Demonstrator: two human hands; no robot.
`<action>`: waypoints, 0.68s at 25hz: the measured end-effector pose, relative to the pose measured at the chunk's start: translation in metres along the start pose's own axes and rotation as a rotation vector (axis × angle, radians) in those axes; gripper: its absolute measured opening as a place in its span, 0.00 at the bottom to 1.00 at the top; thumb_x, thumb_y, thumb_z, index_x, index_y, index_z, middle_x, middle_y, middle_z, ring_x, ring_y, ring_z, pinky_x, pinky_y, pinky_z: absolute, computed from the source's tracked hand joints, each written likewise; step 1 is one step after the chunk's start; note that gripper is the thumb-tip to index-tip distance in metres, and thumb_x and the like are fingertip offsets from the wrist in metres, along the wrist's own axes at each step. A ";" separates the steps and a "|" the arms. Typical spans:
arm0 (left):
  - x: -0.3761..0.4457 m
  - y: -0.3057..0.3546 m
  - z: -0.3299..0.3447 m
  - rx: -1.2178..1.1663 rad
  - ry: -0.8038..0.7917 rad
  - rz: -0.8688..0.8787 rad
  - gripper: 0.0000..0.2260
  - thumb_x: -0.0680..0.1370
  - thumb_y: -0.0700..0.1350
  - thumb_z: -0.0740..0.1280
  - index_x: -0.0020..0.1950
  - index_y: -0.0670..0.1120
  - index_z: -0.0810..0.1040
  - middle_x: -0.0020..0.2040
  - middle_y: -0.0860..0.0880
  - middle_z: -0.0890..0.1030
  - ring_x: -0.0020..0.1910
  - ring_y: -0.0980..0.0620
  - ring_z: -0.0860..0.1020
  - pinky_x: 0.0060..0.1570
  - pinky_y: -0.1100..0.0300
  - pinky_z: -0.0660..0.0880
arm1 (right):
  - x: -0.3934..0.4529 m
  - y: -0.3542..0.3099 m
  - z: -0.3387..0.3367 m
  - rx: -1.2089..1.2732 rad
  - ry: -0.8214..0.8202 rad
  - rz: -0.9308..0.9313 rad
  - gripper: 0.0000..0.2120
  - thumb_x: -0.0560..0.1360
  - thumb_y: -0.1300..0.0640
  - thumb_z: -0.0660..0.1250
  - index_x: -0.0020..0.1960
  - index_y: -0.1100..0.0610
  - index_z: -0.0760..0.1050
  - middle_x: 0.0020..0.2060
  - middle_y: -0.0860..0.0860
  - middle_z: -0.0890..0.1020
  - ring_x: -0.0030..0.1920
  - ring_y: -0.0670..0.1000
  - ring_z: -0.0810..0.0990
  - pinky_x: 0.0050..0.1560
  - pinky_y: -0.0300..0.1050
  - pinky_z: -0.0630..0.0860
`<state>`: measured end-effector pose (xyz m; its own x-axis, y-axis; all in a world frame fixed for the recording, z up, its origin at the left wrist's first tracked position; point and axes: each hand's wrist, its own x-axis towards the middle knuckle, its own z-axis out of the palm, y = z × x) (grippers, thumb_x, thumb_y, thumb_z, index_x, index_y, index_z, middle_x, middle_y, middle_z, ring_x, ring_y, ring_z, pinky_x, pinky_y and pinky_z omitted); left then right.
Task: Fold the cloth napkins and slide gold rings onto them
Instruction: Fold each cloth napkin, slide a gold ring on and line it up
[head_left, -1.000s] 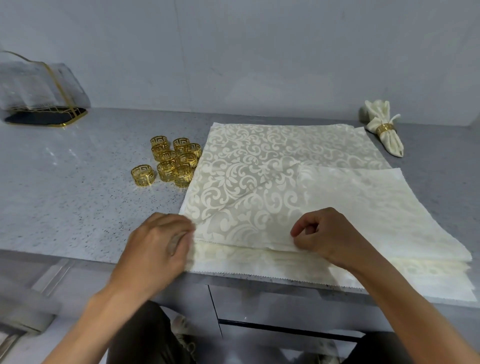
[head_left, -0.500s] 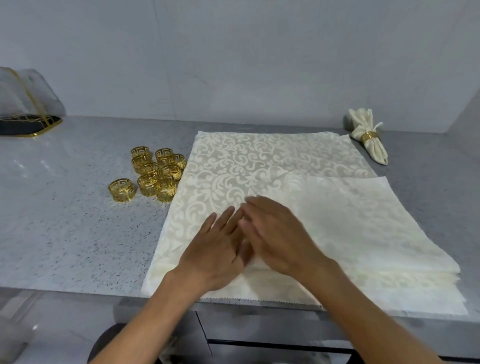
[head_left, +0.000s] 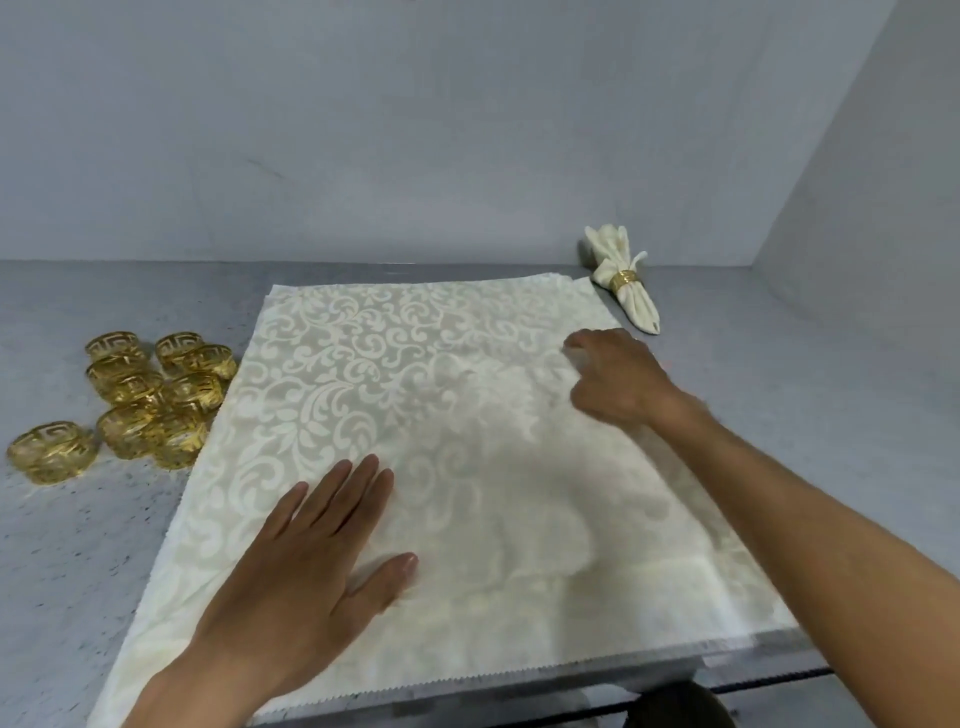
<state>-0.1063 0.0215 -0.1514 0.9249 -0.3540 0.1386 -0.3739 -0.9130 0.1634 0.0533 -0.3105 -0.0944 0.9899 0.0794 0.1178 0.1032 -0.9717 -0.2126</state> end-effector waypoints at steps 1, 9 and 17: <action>-0.001 -0.001 0.000 -0.005 0.006 -0.001 0.36 0.76 0.73 0.41 0.80 0.57 0.46 0.79 0.62 0.42 0.76 0.65 0.37 0.73 0.63 0.37 | 0.004 0.027 -0.012 -0.064 -0.066 0.092 0.25 0.67 0.54 0.66 0.64 0.47 0.71 0.60 0.50 0.77 0.62 0.54 0.71 0.59 0.49 0.67; 0.001 0.005 -0.006 -0.044 -0.058 -0.032 0.36 0.73 0.75 0.36 0.78 0.61 0.42 0.77 0.65 0.39 0.75 0.66 0.34 0.73 0.62 0.35 | 0.004 0.094 -0.033 0.426 -0.208 0.338 0.16 0.67 0.52 0.76 0.39 0.55 0.68 0.36 0.51 0.70 0.38 0.52 0.68 0.40 0.46 0.63; 0.002 0.011 -0.012 -0.055 -0.088 -0.024 0.36 0.73 0.74 0.36 0.78 0.61 0.40 0.77 0.64 0.37 0.74 0.66 0.32 0.74 0.59 0.33 | -0.017 0.079 -0.018 0.356 0.233 0.164 0.07 0.72 0.58 0.73 0.36 0.56 0.81 0.33 0.49 0.82 0.36 0.50 0.79 0.38 0.43 0.73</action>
<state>-0.1089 0.0135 -0.1380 0.9352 -0.3508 0.0486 -0.3526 -0.9096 0.2196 0.0424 -0.3923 -0.0956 0.9518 -0.1611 0.2609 0.0141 -0.8269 -0.5621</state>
